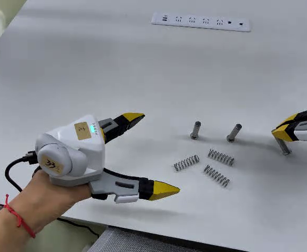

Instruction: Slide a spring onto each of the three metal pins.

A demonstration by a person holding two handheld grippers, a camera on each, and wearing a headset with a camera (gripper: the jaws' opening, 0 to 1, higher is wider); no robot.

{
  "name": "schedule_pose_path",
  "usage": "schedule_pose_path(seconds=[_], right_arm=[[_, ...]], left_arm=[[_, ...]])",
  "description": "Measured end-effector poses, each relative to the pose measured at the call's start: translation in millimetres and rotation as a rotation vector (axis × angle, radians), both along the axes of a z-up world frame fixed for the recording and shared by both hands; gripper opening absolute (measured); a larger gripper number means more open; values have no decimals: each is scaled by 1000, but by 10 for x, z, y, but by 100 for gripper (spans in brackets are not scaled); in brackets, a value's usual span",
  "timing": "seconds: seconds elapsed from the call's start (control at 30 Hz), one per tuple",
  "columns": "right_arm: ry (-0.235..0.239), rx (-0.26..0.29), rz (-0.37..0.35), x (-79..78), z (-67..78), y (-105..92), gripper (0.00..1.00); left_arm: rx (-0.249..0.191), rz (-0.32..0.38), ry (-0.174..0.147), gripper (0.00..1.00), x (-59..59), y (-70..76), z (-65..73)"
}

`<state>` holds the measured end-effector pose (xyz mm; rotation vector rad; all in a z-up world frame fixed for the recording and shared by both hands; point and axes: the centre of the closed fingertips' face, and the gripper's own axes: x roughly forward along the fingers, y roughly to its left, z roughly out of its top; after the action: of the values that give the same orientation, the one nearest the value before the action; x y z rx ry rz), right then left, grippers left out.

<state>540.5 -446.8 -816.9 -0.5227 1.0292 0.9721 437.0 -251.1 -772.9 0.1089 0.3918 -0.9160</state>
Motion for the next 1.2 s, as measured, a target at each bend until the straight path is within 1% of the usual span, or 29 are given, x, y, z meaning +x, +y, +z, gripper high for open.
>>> schedule_pose_path(seconds=[0.6, 0.97, 1.2], right_arm=[[-43, 70, -53, 29, 71, -92, 8], [-65, 119, -95, 6, 121, -177, 8], [-76, 145, -115, -51, 153, -250, 8]], left_arm=[[7, -7, 3, 100, 7, -40, 18], [7, -13, 5, 100, 10, -72, 44], [6, -12, 6, 100, 10, -83, 64]])
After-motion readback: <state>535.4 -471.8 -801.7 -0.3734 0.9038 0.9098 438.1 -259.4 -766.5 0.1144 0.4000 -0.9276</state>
